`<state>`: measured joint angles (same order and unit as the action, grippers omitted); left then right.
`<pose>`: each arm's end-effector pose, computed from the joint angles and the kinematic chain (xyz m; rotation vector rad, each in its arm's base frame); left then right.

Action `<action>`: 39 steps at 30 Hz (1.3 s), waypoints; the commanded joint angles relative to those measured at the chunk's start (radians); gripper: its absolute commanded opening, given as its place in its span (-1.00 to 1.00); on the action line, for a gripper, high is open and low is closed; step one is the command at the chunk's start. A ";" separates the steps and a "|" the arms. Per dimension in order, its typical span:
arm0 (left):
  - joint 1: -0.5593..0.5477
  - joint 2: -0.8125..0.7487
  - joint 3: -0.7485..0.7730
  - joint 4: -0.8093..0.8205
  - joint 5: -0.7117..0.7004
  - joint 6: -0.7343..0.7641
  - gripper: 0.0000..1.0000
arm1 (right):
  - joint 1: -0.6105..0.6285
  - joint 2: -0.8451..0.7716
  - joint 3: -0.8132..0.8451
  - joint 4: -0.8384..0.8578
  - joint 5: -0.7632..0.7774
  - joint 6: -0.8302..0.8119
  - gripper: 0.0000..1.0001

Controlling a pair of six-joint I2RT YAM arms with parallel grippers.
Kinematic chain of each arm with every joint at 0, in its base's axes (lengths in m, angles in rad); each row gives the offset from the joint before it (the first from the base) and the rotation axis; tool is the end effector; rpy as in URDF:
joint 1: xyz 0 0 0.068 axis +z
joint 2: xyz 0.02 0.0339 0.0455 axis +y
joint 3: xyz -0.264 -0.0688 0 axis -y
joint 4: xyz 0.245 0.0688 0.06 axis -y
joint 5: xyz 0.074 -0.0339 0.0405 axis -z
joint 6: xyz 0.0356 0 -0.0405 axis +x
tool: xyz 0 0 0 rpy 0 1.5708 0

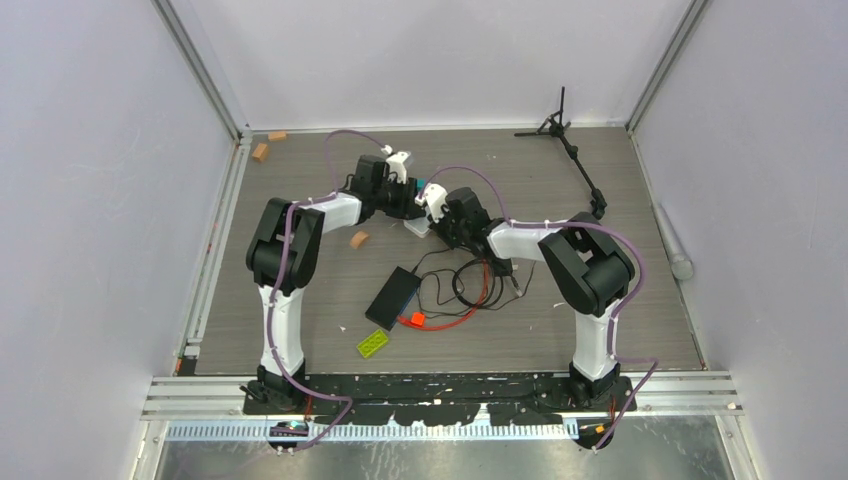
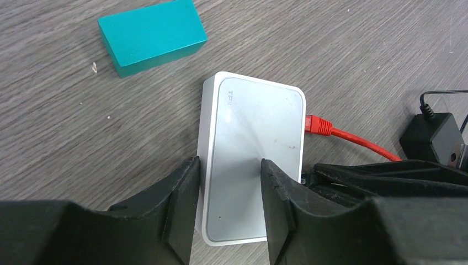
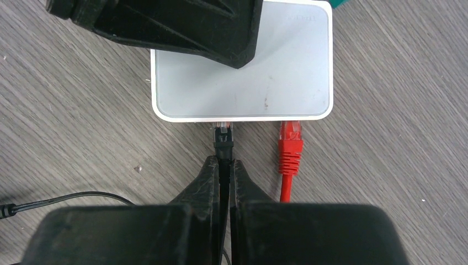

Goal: Insert the plug into the switch port
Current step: Insert the connector into the switch port, then pick up the connector from the center of the board.

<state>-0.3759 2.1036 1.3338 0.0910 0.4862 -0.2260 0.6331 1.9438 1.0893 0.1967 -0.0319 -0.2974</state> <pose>0.4161 -0.1821 0.1472 0.4411 2.2575 -0.8648 0.3291 0.2429 0.1470 -1.0193 1.9914 0.2187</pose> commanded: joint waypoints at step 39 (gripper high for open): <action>-0.018 -0.779 -0.474 -0.214 -0.158 -0.240 0.54 | -0.085 -0.741 -0.217 -0.760 0.238 0.820 0.11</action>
<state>-0.3653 1.4315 0.9318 -0.0307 0.2955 -0.4477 0.5472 1.2663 0.9218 -0.5259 0.3237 0.3782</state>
